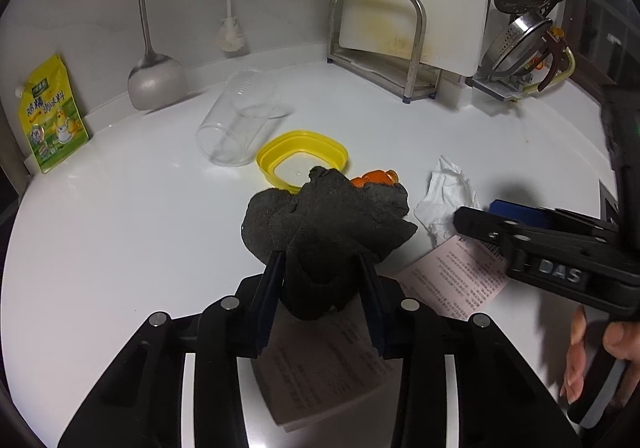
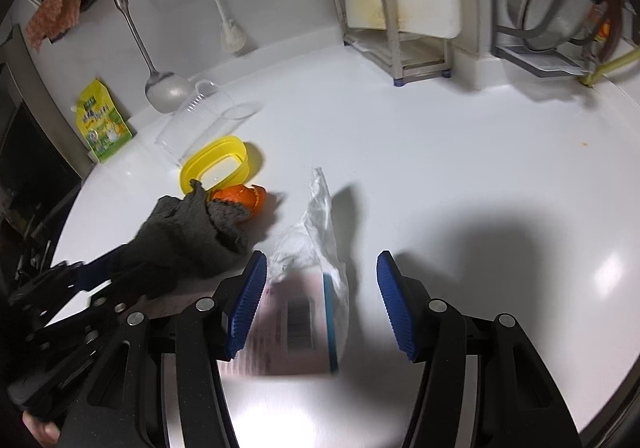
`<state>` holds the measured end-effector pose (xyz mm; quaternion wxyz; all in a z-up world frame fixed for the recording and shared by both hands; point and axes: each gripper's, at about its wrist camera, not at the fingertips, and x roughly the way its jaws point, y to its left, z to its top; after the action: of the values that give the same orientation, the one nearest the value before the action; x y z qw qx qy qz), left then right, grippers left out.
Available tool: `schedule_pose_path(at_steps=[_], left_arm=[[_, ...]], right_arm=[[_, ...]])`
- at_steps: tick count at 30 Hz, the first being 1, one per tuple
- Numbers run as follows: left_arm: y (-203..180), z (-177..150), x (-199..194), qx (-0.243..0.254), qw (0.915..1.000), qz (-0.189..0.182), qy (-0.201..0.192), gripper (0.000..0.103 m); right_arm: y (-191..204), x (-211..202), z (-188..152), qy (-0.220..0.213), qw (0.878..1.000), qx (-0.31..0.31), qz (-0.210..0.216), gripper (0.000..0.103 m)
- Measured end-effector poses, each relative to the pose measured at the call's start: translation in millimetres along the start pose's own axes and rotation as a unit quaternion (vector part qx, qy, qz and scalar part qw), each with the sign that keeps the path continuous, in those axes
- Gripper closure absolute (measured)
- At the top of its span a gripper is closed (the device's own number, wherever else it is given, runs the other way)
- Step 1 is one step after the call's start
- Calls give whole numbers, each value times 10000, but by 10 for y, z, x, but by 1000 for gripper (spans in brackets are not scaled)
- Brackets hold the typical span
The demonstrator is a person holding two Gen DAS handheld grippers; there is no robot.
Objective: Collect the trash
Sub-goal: 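Grasp the grey sock with the left gripper while the right gripper grasps the white tissue, then carry the sock and tissue over the grey bin with both grippers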
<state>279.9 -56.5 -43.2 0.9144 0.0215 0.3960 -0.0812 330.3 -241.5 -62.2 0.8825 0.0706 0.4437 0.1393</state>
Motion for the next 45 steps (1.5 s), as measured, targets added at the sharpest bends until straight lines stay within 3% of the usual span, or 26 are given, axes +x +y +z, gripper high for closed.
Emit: schedule_pose_path(at_steps=[4, 5, 7, 13, 22, 27, 35, 45], left_arm=[[40, -10, -15, 12, 10000, 50, -24, 69], [56, -13, -14, -4, 10000, 43, -20, 69], [77, -9, -12, -38, 10000, 22, -14, 70], [107, 6, -74, -86, 9999, -9, -112, 74], [207, 55, -249, -180, 9991, 36, -392, 76], [234, 80, -327, -190, 9987, 25, -470, 77], [283, 93, -423, -234, 9983, -41, -534, 77], [406, 38, -728, -235, 9975, -58, -665, 78]], right_arm=[[68, 125, 53, 99, 9998, -153, -78, 48], [88, 142, 59, 99, 9997, -198, -104, 52], [108, 175, 63, 154, 9995, -266, -102, 70], [118, 133, 51, -21, 9994, -321, -95, 93], [-18, -275, 109, -1060, 9941, -15, -244, 96], [-120, -419, 139, -1290, 9914, 202, -106, 96], [-167, -701, 142, -1870, 9816, 290, -241, 96], [-127, -956, -137, -1905, 9808, 286, -289, 96]])
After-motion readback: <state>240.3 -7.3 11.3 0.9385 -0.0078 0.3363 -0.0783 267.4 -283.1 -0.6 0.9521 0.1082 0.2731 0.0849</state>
